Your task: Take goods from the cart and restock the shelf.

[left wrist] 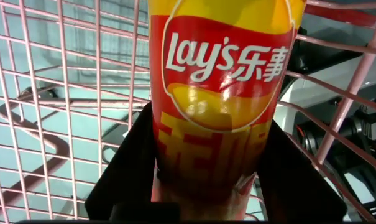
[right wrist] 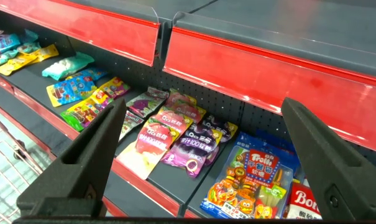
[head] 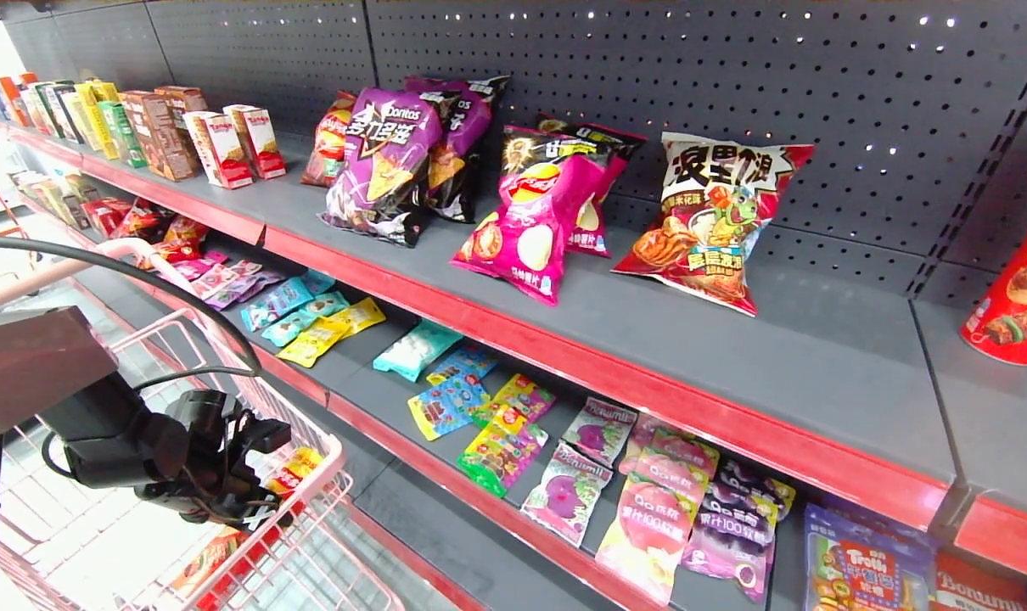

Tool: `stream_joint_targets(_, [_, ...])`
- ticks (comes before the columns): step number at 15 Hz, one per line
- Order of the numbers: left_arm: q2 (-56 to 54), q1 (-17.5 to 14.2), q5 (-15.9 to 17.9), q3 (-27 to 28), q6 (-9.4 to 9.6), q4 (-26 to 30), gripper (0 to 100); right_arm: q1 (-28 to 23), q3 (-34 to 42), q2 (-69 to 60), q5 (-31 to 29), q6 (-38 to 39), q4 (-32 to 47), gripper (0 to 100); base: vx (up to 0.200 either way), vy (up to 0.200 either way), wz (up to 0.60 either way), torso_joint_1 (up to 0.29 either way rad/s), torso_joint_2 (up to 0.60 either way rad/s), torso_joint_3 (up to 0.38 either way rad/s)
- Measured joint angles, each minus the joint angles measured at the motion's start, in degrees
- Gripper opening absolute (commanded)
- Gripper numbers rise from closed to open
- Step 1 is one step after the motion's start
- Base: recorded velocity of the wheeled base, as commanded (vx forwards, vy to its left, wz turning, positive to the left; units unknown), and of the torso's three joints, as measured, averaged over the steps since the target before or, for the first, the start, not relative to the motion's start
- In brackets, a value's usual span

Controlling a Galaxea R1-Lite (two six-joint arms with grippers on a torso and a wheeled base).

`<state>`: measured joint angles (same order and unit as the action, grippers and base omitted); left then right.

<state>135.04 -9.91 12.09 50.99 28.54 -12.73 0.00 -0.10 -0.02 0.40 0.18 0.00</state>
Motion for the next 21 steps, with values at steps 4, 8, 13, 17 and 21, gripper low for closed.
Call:
stream_joint_targets(4, [-5.55, -1.80, 1.84, -0.28, -0.24, 0.17, 0, 0.00, 0.00, 0.00, 0.02, 0.00, 0.00, 100, 0.000, 0.000, 0.00, 0.000, 0.00, 0.000])
stream_joint_targets(8, [-15.25, -3.07, 3.85, -0.98, -3.01, 0.26, 0, 0.00, 0.00, 0.00, 0.02, -0.02, 0.00, 100, 0.000, 0.000, 0.00, 0.000, 0.00, 0.000])
stream_joint_targets(13, [-29.22, -3.36, 4.11, -1.33, -9.35, 0.39, 0, 0.00, 0.00, 0.00, 0.02, -0.02, 0.00, 100, 0.000, 0.000, 0.00, 0.000, 0.00, 0.000])
stream_joint_targets(17, [-39.91, -2.90, 5.34, -1.18, -10.92, 5.03, 0, 0.00, 0.00, 0.00, 0.02, 0.00, 0.00, 100, 0.000, 0.000, 0.00, 0.000, 0.00, 0.000])
stream_joint_targets(21, [-51.14, 0.02, 6.62, -1.11, -12.36, 8.74, 0, 0.00, 0.00, 0.00, 0.02, 0.00, 0.00, 100, 0.000, 0.000, 0.00, 0.000, 0.00, 0.000])
